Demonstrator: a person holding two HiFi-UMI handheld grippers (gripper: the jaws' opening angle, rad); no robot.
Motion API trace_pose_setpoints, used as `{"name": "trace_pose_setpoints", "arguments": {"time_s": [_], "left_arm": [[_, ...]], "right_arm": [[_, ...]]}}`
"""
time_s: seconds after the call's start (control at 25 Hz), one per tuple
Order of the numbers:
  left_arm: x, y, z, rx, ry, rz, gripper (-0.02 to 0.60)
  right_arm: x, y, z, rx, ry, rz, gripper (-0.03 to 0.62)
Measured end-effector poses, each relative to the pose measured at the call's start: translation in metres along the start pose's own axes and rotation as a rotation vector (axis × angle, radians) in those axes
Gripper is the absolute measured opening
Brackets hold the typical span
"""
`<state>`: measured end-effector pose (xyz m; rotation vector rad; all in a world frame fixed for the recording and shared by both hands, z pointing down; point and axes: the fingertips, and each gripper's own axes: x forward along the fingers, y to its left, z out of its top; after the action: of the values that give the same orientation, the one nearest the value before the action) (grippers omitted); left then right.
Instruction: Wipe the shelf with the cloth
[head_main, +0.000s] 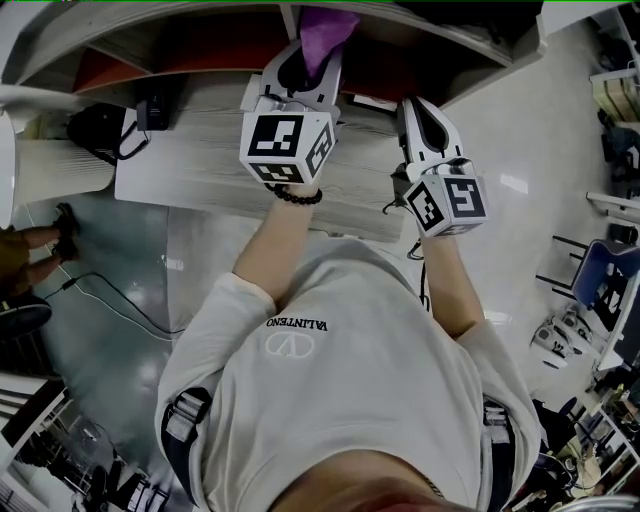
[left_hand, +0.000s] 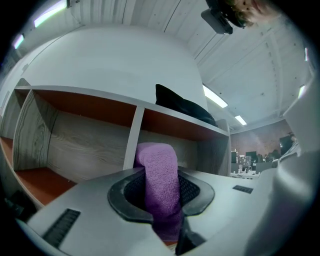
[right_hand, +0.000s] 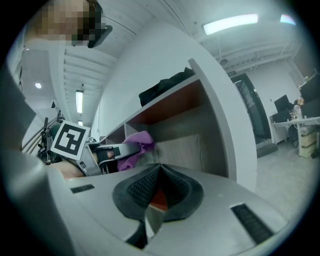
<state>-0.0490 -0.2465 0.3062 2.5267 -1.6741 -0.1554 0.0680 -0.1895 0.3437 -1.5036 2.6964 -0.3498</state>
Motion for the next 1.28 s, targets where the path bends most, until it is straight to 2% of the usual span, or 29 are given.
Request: {"name": "trace_pose_setpoints", "arguments": {"time_s": [1.28], "left_arm": [[-0.001, 0.015, -0.092, 0.089, 0.156, 0.016, 0.097]], "right_arm": [[0.006, -0.008, -0.031, 0.008, 0.056, -0.025, -0.002]]}}
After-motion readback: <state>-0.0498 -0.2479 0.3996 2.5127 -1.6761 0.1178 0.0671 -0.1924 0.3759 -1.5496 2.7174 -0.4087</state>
